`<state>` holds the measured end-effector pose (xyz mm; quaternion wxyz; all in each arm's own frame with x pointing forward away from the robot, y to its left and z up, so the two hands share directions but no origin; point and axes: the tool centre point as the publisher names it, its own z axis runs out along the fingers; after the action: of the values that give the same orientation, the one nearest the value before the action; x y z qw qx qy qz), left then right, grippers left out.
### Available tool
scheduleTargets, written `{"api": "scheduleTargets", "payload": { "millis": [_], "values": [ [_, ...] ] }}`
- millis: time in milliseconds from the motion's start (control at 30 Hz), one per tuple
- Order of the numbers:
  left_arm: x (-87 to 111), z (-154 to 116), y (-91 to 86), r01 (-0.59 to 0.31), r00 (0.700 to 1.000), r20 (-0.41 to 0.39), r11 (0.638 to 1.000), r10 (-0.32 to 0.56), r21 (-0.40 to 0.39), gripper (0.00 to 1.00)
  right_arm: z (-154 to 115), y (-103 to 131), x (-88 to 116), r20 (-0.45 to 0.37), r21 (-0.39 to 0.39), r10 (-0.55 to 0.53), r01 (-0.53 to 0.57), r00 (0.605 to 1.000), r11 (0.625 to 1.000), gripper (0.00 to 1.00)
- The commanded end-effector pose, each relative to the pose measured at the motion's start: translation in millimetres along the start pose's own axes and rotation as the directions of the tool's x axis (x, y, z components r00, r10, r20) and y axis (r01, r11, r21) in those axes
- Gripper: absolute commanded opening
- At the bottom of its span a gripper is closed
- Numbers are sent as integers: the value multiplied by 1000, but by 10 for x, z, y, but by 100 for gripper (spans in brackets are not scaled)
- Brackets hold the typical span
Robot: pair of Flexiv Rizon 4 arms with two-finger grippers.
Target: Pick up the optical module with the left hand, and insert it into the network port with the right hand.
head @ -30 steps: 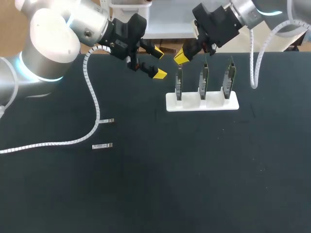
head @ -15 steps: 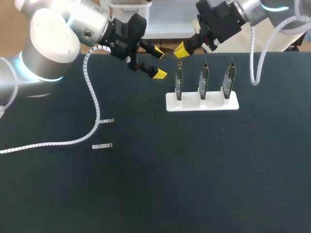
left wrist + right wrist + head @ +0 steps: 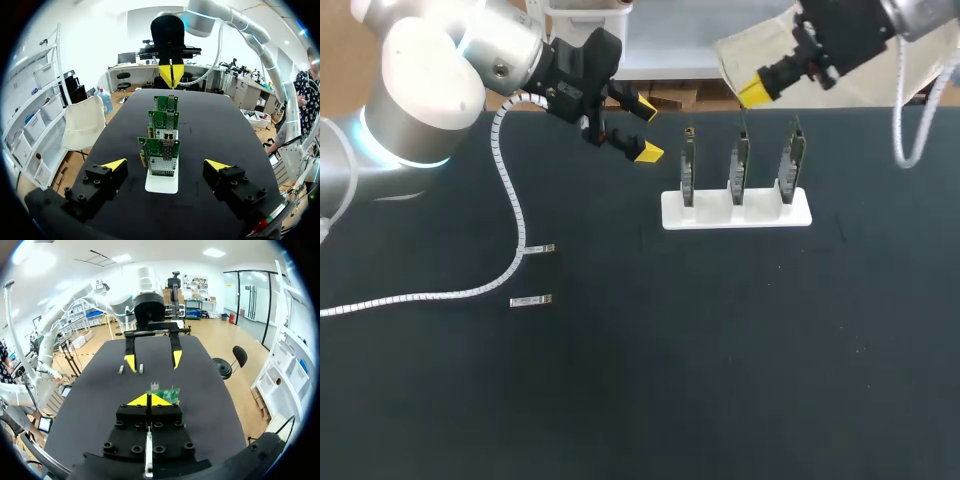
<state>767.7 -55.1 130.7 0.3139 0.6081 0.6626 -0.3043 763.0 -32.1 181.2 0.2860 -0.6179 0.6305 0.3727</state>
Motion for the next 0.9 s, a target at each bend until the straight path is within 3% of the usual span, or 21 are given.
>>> {"api": "scheduleTargets", "payload": {
  "millis": [33,467,900],
  "values": [
    [-4,1,-2,2,1000,-3,1000,-2,-1,100,-115,114,91,-5,7,-4,4,1000,1000,0],
    [-4,1,-2,2,1000,-3,1000,-2,-1,100,-216,118,345,-58,34,-9,11,998,999,0],
    [-4,1,-2,2,1000,-3,1000,-2,-1,100,-156,52,400,-65,23,-5,6,998,1000,0]
  ]
}}
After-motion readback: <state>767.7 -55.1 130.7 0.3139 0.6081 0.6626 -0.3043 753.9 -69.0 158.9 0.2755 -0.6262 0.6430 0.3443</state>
